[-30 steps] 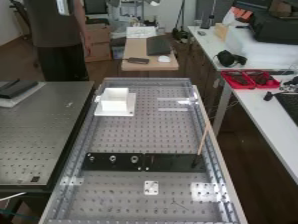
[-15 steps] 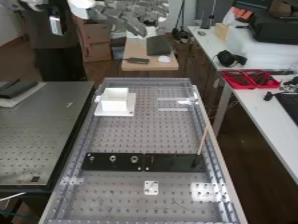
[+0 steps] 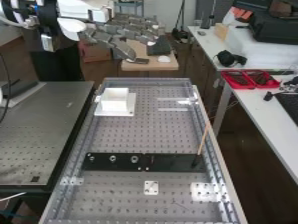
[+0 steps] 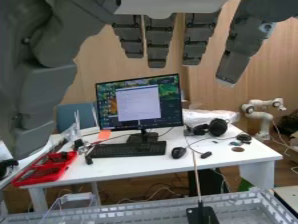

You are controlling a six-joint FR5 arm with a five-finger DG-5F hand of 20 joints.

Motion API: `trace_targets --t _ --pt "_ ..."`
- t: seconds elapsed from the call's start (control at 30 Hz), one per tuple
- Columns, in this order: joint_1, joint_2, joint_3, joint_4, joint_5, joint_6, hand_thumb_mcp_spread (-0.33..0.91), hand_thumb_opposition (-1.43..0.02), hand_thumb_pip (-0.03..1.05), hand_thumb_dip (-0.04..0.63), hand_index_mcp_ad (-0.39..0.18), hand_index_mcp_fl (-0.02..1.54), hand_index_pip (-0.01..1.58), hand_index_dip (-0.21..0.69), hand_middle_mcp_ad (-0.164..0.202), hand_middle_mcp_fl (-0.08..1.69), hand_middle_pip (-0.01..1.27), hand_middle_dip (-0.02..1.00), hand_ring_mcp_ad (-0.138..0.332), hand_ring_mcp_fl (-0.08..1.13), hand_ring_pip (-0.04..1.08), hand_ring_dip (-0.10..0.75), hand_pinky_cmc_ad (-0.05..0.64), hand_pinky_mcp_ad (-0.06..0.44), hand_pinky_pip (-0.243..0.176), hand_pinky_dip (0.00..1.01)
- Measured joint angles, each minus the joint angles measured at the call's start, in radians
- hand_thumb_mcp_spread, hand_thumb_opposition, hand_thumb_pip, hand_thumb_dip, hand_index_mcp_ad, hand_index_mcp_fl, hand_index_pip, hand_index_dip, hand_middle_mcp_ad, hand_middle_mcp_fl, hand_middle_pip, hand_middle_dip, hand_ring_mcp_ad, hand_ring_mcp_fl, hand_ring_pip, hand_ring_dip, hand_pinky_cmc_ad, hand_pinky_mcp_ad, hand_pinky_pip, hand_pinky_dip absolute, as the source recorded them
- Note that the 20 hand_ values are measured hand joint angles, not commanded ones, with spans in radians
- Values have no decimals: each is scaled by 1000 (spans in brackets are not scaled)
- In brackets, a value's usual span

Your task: Grab the smaller nut and place it in the white container

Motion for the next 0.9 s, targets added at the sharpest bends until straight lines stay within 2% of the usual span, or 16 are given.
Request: trace_targets --t 0.2,0.43,0.67,0.9 --pt "-57 -7 -41 23 -86 -14 307 -744 400 93 0 40 103 10 42 38 138 175 141 2 155 42 358 312 -77 553" --pt "-128 -15 -91 62 -165 -49 307 -742 429 93 -3 54 103 10 40 40 138 175 143 2 155 42 358 312 -77 553" --pt "-154 -20 -139 99 -167 -72 309 -761 456 93 -3 59 103 10 40 59 138 175 143 2 155 42 358 312 -77 553" --pt "-152 -19 -195 143 -116 -69 307 -757 482 112 -3 52 124 10 40 56 136 175 143 2 155 42 358 312 -80 553"
